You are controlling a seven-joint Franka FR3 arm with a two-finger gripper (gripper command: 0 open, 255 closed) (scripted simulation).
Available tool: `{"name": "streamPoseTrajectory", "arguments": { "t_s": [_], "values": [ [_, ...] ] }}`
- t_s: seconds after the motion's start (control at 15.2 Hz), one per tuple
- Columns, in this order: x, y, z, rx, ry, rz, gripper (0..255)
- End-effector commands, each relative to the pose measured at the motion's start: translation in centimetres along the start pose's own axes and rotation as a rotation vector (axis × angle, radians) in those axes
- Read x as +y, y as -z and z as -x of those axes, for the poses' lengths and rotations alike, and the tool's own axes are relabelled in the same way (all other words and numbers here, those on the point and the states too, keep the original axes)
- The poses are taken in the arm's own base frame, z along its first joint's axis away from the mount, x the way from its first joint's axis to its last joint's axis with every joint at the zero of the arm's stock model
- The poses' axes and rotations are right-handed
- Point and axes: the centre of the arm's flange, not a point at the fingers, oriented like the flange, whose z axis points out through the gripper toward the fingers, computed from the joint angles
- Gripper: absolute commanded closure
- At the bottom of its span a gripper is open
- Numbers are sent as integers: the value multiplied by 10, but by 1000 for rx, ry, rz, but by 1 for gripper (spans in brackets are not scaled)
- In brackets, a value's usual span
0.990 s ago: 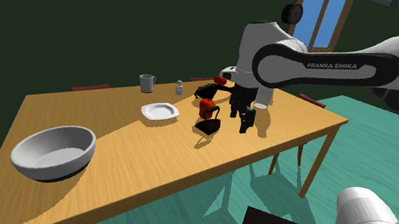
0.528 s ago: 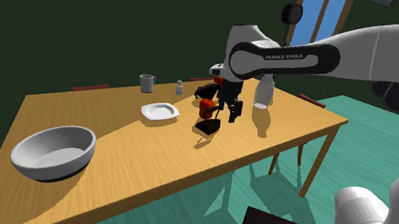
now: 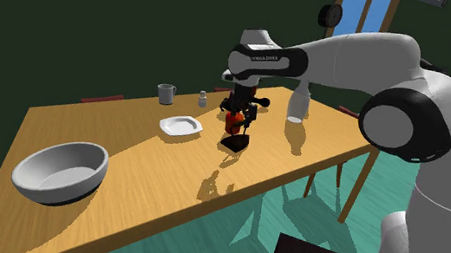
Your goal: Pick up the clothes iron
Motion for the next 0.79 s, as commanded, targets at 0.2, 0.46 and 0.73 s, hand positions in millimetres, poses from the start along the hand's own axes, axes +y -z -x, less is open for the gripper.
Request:
{"name": "streamPoseTrajectory", "arguments": {
  "t_s": [0.2,0.46,0.73],
  "values": [
    [27,-20,-4,10,58,-2,0],
    [25,-41,-4,10,58,-2,0],
    [25,-49,-5,10,58,-2,255]
  ]
}}
